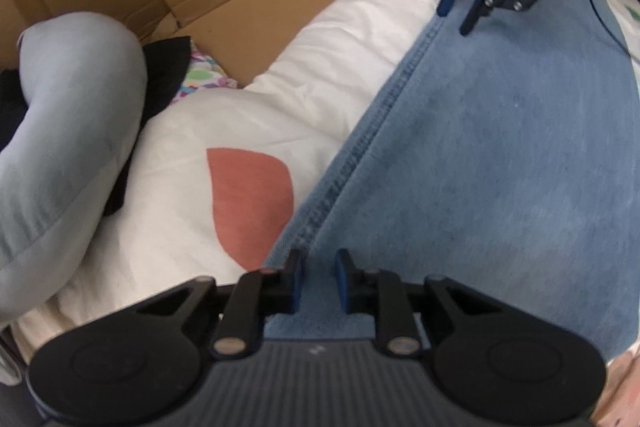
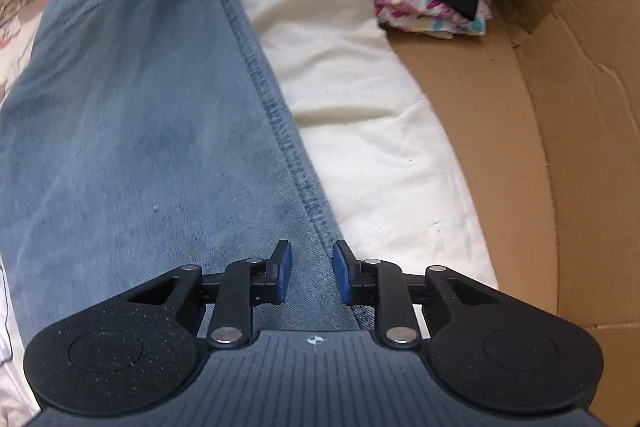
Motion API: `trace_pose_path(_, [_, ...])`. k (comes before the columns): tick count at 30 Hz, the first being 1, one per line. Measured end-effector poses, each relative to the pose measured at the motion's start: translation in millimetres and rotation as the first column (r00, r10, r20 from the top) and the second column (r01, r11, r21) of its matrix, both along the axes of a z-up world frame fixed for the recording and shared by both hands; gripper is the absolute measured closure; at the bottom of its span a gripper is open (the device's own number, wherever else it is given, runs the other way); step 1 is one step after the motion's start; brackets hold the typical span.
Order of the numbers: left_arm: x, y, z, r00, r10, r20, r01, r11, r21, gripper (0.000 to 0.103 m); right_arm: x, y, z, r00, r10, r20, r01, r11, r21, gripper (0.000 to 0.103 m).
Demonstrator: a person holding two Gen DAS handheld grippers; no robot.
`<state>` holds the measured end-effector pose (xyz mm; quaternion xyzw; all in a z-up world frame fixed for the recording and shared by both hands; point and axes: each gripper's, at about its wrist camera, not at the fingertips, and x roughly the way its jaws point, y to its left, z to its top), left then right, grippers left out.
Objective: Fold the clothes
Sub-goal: 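Grasp the folded jeans edge with both tools and pull it straight, then open both tools and lift them off the folded jeans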
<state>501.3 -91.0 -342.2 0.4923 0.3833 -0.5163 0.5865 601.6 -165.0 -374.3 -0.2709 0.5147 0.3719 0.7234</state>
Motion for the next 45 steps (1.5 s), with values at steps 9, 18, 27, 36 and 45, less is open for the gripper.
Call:
trace_pose_path(9, [-8, 11, 12, 0.997, -0.001, 0.072, 0.005, 0.998, -0.066, 0.101, -12, -4, 19, 0.998, 0.006, 0.069, -0.007, 1.000, 0.011, 0.103])
trace_pose_path(18, [-8, 16, 26, 0.994, 0.042, 0.100, -0.029, 0.990, -0.135, 0.101, -15, -10, 42, 0.990, -0.069, 0.122, 0.066, 0.997, 0.030, 0.103])
trace_pose_path(27, [6, 8, 3, 0.992, 0.108, 0.067, -0.099, 0.987, -0.127, 0.097, -2, -5, -6, 0.980, -0.167, 0.113, 0.167, 0.986, 0.007, 0.103])
trace_pose_path(36, [-10, -22, 25, 0.984, 0.179, -0.019, -0.178, 0.950, -0.255, 0.082, -5, -50, 11, 0.863, -0.496, 0.097, 0.468, 0.857, 0.215, 0.075])
trace_pose_path(45, [-35, -91, 2, 0.981, 0.136, -0.136, -0.172, 0.938, -0.300, 0.070, -32, -103, 25, 0.742, -0.657, 0.135, 0.601, 0.741, 0.300, 0.063])
